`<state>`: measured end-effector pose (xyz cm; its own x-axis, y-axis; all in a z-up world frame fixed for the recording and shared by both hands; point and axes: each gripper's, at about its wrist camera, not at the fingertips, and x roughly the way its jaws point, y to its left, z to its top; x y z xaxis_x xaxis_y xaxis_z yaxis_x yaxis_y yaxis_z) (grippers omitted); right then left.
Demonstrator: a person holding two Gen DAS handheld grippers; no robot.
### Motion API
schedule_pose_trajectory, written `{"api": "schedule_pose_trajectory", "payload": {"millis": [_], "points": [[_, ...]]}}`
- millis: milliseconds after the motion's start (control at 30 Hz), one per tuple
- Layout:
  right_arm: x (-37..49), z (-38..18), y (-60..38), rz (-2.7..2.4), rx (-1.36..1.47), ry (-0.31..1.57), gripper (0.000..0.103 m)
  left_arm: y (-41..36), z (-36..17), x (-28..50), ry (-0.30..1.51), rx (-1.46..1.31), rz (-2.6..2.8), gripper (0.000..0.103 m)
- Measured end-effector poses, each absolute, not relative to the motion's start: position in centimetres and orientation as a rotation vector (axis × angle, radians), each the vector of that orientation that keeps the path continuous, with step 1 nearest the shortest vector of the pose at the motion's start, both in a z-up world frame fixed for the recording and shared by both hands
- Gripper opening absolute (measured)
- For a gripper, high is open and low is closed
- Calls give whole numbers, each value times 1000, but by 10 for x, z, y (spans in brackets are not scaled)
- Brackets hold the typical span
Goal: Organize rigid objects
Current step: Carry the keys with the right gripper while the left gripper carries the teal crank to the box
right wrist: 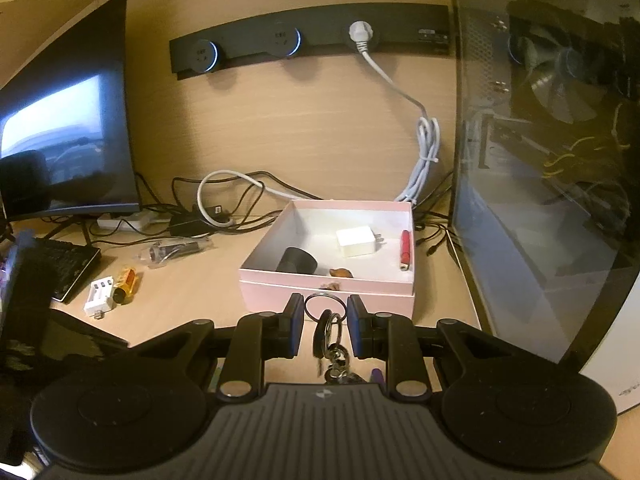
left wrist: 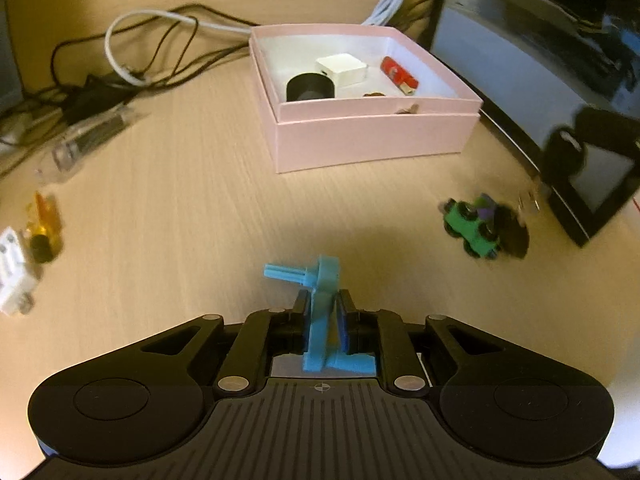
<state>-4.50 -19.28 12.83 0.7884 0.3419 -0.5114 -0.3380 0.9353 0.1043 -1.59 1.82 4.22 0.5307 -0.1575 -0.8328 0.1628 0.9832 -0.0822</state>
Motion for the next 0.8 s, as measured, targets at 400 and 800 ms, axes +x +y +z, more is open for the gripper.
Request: {"api": "schedule_pose_trajectory", "payload": {"millis": [400, 800], "points": [[-55, 131, -195, 339, 4, 545, 23, 12, 48, -18, 861, 35, -305, 14], [-54, 150, -201, 315, -1, 489, 23, 5, 143, 49, 591, 30, -349, 15]]}}
